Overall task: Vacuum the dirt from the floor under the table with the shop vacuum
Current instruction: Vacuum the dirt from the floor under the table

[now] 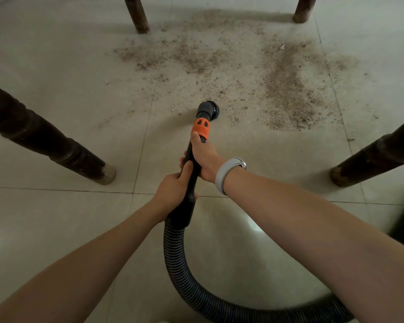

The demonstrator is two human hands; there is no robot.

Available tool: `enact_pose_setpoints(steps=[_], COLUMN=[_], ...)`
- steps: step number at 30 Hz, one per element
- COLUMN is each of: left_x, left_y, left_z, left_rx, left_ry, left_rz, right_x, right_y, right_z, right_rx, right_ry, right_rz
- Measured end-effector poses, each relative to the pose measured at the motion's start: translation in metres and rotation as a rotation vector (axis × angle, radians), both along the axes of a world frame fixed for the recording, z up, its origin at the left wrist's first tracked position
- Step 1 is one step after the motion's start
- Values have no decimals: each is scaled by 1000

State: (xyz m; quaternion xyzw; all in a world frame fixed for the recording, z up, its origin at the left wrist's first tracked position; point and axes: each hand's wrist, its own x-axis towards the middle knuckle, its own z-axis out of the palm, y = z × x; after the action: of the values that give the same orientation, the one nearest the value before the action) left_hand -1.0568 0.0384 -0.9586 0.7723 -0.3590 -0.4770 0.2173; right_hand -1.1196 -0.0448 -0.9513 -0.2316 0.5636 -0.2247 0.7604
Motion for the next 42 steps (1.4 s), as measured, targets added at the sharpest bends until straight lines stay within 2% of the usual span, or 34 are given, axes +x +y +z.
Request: enact_pose_setpoints(steps=[8,18,26,32,42], left_x=[-5,-12,-22,-30,-15], left_y=[10,27,7,-12,-5], left_z=[0,0,7,9,4], left_rx=[-10,-18,-23,-7,22], left_ry=[-96,-99,-109,-63,-8], left_rz=[-182,-241,-234,-152,-90], right_x=[-18,-35,-43,-45,-27], right_y=[13,30,12,-10,-7], right_z=[-7,-8,4,11,6], right_rx=[36,86,55,69,59], right_ry=[-21,-55,-37,-19,-13], right_rz=[-52,-66,-76,-32,8])
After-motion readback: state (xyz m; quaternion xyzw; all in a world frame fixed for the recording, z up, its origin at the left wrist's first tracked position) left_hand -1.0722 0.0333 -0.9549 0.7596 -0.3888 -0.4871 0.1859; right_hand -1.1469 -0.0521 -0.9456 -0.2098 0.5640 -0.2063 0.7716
